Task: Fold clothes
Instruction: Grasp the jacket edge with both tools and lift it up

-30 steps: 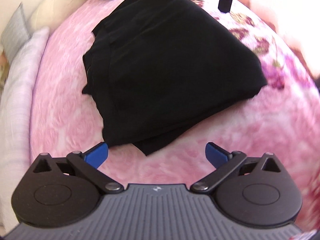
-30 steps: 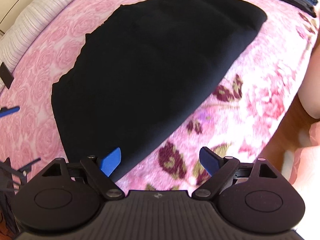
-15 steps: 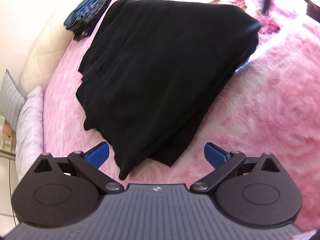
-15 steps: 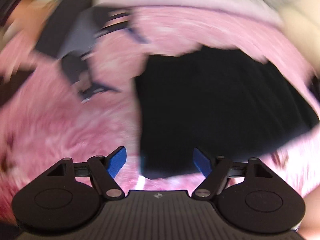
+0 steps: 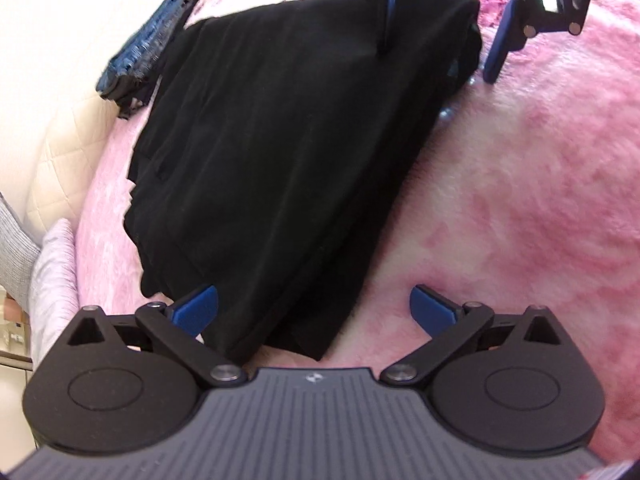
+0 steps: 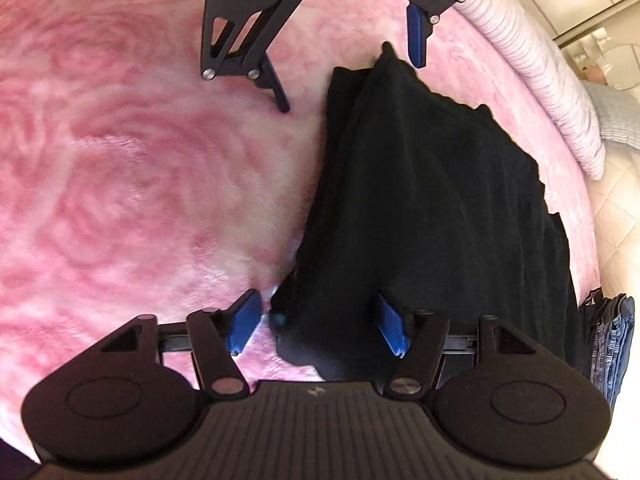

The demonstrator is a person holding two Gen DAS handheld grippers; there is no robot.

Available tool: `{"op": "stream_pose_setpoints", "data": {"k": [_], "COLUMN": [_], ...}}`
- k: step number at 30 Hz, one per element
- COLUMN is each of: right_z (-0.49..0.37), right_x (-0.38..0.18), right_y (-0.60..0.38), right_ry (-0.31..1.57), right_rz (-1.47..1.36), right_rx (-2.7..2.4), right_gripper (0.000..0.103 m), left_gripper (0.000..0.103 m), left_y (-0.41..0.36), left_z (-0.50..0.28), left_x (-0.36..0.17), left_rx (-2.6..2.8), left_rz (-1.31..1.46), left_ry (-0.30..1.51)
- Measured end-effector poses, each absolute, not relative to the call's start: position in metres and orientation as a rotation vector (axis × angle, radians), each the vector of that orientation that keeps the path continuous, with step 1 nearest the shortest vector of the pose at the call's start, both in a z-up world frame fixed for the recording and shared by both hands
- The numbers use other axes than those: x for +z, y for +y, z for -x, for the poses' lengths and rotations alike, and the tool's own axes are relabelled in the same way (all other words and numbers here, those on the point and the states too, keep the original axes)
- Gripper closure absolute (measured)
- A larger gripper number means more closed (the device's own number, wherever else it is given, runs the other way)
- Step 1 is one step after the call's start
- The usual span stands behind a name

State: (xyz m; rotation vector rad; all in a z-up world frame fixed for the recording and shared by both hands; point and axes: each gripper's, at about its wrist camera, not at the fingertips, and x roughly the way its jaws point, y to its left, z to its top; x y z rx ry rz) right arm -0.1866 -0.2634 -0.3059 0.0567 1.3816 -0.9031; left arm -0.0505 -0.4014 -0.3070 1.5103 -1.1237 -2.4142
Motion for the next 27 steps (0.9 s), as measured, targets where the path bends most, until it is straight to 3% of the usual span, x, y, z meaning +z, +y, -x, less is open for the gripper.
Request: {"op": "stream_pose_setpoints", "data": {"k": [2, 3, 4, 12, 14, 16, 17, 22, 27], "right_z": [0.193, 0.197, 0.201, 0.232, 0.234, 0.233, 0.233, 0.230, 0.221], "right_x": [-0.305, -0.304, -0.300, -0.244, -0.239, -0.240, -0.241, -0.232, -0.210], "right_y": [-0.265, -0.265, -0.265, -0.270, -0.271, -0.271, -0.271, -0.269, -0.250], "right_ry": [1.370, 1.364, 1.349, 1.193, 1.195, 1.203, 1.204, 1.188, 1.164], "right_rz": [-0.063, -0.070, -0.084, -0.149, -0.148, -0.150, -0.153, -0.185, -0.201], "right_rx": [-0.910, -0.919, -0.928, -1.006, -1.005, -0.992, -0.988, -0.976, -0.909], "right_gripper": [0.057, 0.071, 0.076, 0.081, 0.081, 0.081, 0.081, 0.081, 0.081], "left_gripper": [0.001, 0.001, 0.001, 0.002, 0.016, 0.073, 0.084, 0.094, 0.095], "left_y": [-0.404, -0.406, -0.408, -0.419, -0.430, -0.444, -0.448, -0.456, -0.440], "left_z": [0.052, 0.054, 0.056, 0.067, 0.074, 0.084, 0.086, 0.084, 0.070], "left_x": [-0.308, -0.309, -0.309, -0.319, -0.319, -0.317, -0.314, -0.290, -0.258], "left_rx": [-2.409, -2.405, -2.403, -2.384, -2.359, -2.338, -2.339, -2.367, -2.372], "left_rz": [-1.486, -1.478, -1.472, -1.414, -1.422, -1.461, -1.472, -1.476, -1.487], "left_ry": [-1.153, -1.164, -1.173, -1.399, -1.366, -1.298, -1.276, -1.210, -1.143]}}
